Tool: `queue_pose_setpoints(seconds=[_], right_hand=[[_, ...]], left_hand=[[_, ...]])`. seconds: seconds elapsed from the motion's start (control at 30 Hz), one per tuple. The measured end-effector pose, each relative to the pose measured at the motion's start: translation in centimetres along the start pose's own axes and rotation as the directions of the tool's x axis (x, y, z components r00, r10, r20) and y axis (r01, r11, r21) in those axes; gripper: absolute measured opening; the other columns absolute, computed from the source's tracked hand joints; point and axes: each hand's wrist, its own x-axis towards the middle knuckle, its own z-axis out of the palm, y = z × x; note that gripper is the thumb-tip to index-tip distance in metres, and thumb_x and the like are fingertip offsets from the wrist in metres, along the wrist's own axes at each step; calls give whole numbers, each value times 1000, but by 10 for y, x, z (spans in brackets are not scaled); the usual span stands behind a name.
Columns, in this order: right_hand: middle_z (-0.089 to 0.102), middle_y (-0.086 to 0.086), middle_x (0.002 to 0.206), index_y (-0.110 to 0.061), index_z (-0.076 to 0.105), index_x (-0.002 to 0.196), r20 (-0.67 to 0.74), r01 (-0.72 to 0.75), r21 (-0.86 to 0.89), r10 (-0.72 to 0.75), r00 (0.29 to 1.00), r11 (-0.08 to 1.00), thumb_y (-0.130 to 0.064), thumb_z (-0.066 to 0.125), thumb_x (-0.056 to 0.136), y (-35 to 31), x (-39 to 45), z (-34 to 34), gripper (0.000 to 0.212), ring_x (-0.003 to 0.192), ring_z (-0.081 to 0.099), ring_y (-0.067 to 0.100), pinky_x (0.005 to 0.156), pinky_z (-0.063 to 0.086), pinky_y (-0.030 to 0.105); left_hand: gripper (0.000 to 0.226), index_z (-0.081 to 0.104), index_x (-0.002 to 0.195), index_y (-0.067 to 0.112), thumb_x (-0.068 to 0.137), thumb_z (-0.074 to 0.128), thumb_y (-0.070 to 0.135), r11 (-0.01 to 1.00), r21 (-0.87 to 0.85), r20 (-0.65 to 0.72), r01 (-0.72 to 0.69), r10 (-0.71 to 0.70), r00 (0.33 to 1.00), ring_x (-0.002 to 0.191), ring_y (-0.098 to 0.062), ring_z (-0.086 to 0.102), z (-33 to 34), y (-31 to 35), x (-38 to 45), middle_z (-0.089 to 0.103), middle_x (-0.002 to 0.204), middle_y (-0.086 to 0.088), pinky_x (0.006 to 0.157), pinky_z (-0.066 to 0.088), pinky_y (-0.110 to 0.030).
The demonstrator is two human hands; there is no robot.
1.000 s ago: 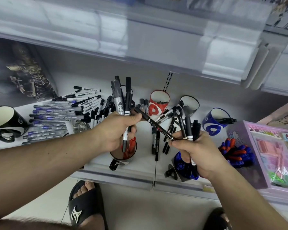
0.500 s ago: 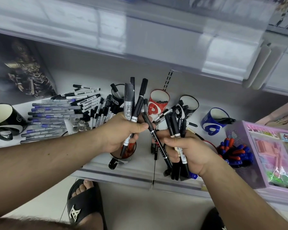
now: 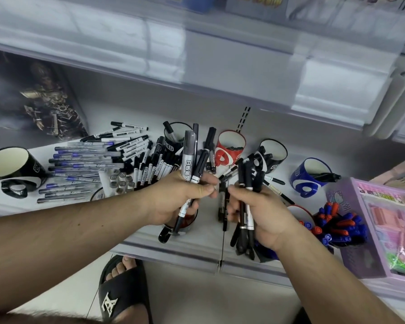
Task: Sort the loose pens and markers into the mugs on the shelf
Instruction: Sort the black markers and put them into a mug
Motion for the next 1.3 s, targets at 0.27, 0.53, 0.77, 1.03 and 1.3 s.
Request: queue_pose_setpoints(seconds=[0.27,0.53,0.77,1.03,1.3], right_hand=[[47,6,47,-2,64,83,113,203,126,-217,970,971,-20,70,85,-18,14,28,18,46,36,21,52,30,34],[49,6,59,-9,54,65,-28,161,296,-160,987,942,-9,61,69,-32,20,15,8,62,45,27,63,40,38],[44,11,47,-9,51,51,115,111,89,-121,986,990,-22,73,77,-25,19,27,36,46,45,23,58,37,34],[50,14,46,-10,49,47,342,-10,23,1,940,1000,-29,77,71,-17,25,29,41,52,51,26,66,41,39],[45,2,56,-16,65,56,24,63,318,-75,997,946,-19,76,71,-22,21,20,20,51,40,15,58,35,29]], left_hand=[[17,75,80,21,68,72,10,991,-92,385,95,-53,921,48,-8,44,-5,-3,-2,62,70,-3,43,34,-18],[32,72,96,16,68,66,1,983,-98,455,155,-94,886,51,-12,50,-11,-5,-1,66,81,-9,43,37,-19],[39,68,77,11,46,48,-3,960,-179,563,217,-82,822,37,-8,33,-10,-5,-1,51,56,-5,42,28,-11],[41,69,85,6,44,60,3,917,-235,634,323,-107,766,45,-11,41,-15,-3,-3,58,68,-8,40,30,-14],[23,69,91,4,74,59,18,902,-368,138,227,-188,972,49,-12,52,-17,1,-2,68,74,-7,34,29,-13]])
